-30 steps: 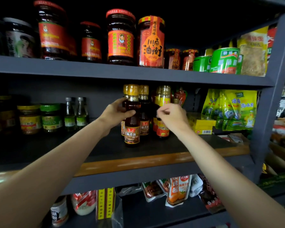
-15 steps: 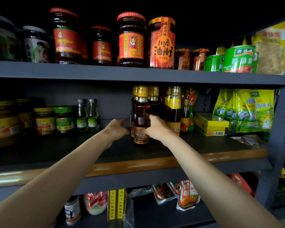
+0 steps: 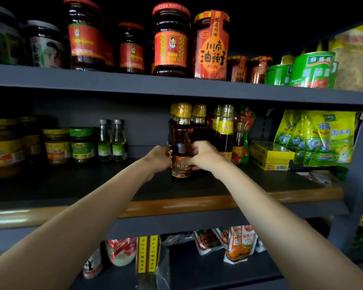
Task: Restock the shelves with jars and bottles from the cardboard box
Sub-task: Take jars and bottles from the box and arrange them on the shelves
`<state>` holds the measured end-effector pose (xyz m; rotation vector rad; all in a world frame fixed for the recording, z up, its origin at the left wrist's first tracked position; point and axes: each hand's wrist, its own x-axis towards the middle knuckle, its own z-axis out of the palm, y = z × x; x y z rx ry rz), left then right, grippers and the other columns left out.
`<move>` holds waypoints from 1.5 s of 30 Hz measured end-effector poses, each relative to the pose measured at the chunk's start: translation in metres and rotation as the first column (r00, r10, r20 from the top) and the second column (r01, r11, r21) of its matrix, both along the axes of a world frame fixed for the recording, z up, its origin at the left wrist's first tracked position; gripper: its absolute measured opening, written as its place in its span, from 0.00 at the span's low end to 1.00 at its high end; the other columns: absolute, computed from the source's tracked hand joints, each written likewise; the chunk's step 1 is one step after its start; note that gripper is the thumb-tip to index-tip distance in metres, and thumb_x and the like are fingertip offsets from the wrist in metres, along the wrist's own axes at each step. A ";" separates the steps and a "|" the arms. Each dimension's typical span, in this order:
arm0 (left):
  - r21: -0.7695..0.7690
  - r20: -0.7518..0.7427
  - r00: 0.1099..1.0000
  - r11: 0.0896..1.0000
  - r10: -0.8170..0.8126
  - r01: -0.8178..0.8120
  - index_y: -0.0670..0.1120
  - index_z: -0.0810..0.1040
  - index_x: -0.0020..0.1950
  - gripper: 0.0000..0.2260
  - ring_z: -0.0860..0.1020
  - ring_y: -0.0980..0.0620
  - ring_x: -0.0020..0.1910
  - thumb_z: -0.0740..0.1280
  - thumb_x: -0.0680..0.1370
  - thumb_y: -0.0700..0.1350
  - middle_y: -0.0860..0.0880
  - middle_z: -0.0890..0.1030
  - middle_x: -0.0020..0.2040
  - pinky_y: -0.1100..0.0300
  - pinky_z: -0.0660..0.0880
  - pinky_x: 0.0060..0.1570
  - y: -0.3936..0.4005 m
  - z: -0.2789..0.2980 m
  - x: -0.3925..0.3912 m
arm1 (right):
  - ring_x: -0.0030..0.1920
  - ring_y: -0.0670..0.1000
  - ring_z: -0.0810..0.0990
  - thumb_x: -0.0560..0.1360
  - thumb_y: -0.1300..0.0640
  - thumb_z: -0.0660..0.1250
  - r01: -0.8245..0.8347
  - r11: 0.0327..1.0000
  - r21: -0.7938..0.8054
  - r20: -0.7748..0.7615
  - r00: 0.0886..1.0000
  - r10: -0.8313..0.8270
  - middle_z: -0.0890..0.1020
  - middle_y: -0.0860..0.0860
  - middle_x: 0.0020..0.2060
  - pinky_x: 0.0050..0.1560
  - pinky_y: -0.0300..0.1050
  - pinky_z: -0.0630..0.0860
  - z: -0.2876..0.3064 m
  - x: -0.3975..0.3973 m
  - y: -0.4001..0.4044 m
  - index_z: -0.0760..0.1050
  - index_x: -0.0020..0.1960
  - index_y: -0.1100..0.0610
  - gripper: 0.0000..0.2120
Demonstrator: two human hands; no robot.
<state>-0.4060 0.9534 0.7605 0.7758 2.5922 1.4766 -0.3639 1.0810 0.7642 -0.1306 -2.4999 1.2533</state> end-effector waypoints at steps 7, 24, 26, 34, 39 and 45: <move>0.034 -0.075 0.993 0.995 0.092 -0.090 0.42 0.72 0.64 0.18 0.70 0.51 0.54 0.59 0.76 0.29 0.50 0.74 0.49 0.58 0.68 0.55 -0.003 -0.002 -0.012 | 0.56 0.53 0.78 0.70 0.61 0.73 0.071 0.997 0.000 -0.035 0.997 -0.071 0.78 0.54 0.58 0.50 0.45 0.79 -0.002 0.001 0.003 0.71 0.63 0.58 0.23; 0.540 -0.447 0.590 0.729 0.672 -0.422 0.43 0.75 0.55 0.15 0.76 0.64 0.41 0.59 0.73 0.30 0.55 0.77 0.47 0.71 0.73 0.45 -0.306 -0.015 0.073 | 0.41 0.50 0.78 0.74 0.68 0.61 -0.454 0.890 -0.035 -0.554 0.750 0.361 0.78 0.48 0.36 0.42 0.42 0.75 -0.023 0.019 -0.347 0.74 0.43 0.56 0.09; 0.573 -0.417 0.502 0.648 0.758 -0.502 0.42 0.75 0.54 0.14 0.77 0.59 0.39 0.59 0.72 0.31 0.53 0.78 0.46 0.67 0.74 0.43 -0.388 -0.032 0.091 | 0.37 0.51 0.79 0.71 0.65 0.62 -0.569 0.821 -0.036 -0.532 0.707 0.466 0.78 0.49 0.35 0.39 0.45 0.75 -0.038 0.030 -0.424 0.73 0.41 0.53 0.08; 0.155 0.085 0.161 0.146 0.983 -0.977 0.39 0.75 0.53 0.09 0.78 0.46 0.47 0.64 0.75 0.40 0.43 0.80 0.46 0.56 0.71 0.44 -0.732 -0.197 0.213 | 0.34 0.45 0.78 0.73 0.60 0.68 -0.936 0.351 -0.012 -0.042 0.351 0.935 0.77 0.50 0.37 0.37 0.43 0.77 -0.153 0.114 -0.764 0.71 0.45 0.54 0.06; -0.067 0.432 0.084 0.125 0.898 -0.990 0.32 0.77 0.53 0.21 0.79 0.45 0.47 0.66 0.66 0.44 0.41 0.80 0.39 0.49 0.75 0.53 -0.865 -0.262 0.308 | 0.33 0.49 0.75 0.75 0.66 0.64 -0.969 0.141 -0.203 0.337 0.066 0.939 0.75 0.55 0.37 0.29 0.37 0.76 -0.208 0.169 -0.924 0.70 0.40 0.56 0.09; -0.151 0.495 -0.283 -0.240 0.822 -0.959 0.36 0.78 0.49 0.06 0.81 0.43 0.47 0.64 0.73 0.35 0.43 0.84 0.38 0.48 0.78 0.51 -0.964 -0.335 0.389 | 0.37 0.51 0.77 0.75 0.61 0.66 -0.956 -0.113 -0.270 0.521 -0.243 0.818 0.76 0.56 0.42 0.36 0.41 0.78 -0.260 0.203 -1.065 0.70 0.52 0.60 0.07</move>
